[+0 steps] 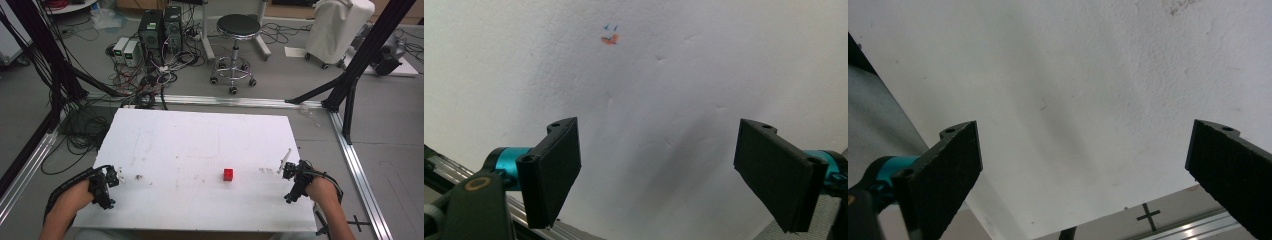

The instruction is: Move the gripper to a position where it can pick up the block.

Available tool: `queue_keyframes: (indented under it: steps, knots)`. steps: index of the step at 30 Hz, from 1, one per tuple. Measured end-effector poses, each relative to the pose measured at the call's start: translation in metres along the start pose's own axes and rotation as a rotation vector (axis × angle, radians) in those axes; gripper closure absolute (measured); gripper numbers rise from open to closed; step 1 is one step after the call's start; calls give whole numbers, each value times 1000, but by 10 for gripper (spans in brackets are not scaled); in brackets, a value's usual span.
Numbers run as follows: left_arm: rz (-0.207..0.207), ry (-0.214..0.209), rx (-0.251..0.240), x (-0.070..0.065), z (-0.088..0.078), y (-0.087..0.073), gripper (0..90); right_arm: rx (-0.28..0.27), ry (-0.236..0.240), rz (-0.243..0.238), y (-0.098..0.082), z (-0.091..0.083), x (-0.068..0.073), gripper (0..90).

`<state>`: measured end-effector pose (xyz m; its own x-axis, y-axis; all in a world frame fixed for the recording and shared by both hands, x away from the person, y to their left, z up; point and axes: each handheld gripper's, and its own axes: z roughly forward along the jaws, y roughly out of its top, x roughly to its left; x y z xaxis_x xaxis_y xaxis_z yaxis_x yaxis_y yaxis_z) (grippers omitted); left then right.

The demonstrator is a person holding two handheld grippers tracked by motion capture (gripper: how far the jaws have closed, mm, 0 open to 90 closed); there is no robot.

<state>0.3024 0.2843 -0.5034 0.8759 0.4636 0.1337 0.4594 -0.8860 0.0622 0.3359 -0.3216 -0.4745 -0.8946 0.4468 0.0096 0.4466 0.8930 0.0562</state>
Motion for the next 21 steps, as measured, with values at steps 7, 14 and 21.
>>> queue_keyframes:
  steps: [7,14,21]
  knots:
    - [3,2,1,0,-1,1,192,-22,-16,-42,6,-16,-9,8]
    - [7,6,-1,0,-1,1,192,-15,-34,-116,23,-32,-14,8]
    - [9,5,-4,0,-2,0,192,-23,-43,-175,45,-49,-17,8]
